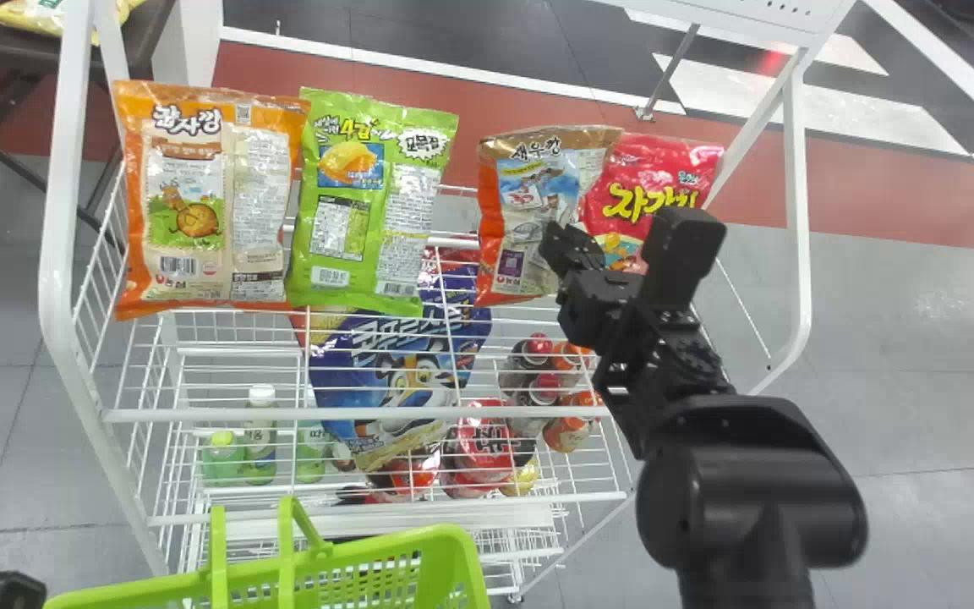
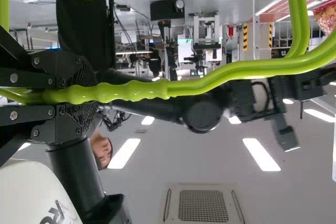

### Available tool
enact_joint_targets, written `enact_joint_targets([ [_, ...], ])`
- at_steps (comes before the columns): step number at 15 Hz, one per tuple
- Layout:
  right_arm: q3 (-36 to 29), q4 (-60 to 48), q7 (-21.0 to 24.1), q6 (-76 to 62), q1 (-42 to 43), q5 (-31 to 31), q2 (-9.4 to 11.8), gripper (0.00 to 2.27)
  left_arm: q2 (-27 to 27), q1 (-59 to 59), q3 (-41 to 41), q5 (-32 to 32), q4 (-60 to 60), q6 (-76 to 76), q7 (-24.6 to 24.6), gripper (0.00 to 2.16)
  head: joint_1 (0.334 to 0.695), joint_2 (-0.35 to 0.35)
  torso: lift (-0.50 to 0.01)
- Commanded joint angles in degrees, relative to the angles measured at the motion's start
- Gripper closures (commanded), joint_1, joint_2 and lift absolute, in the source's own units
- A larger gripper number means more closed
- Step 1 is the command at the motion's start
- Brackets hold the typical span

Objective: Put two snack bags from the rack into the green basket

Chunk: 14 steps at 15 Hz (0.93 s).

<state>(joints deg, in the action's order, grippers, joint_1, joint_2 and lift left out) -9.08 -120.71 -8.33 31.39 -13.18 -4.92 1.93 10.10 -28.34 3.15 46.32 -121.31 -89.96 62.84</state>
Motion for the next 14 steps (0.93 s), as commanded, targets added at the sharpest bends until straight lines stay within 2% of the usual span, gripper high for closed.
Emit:
enact_joint_targets([
  [1,-1.3,-10.6,-1.1,6.5,-6.4,-4.1,0.0,2.25,0.0,0.9,0.2,0.1,-0.2,-0.1,0.0,1.19,0.695,-0.350,-0.003],
  [5,-3.3,-22.0,-2.8,16.7,-14.3,-11.2,-0.1,2.25,-0.3,1.3,0.9,0.3,-0.3,-0.1,0.0,1.19,0.695,-0.350,-0.003],
  [8,-5.0,-30.4,-2.9,30.6,-19.2,-16.5,-0.3,2.25,-0.3,2.9,1.1,0.3,-0.2,-0.1,-0.1,1.19,0.695,-0.350,-0.003],
  [14,-10.3,-38.2,-2.9,58.7,-22.5,-34.2,-1.8,2.25,0.0,3.6,1.1,0.2,-0.2,-0.1,-0.6,1.19,0.695,-0.350,-0.003],
])
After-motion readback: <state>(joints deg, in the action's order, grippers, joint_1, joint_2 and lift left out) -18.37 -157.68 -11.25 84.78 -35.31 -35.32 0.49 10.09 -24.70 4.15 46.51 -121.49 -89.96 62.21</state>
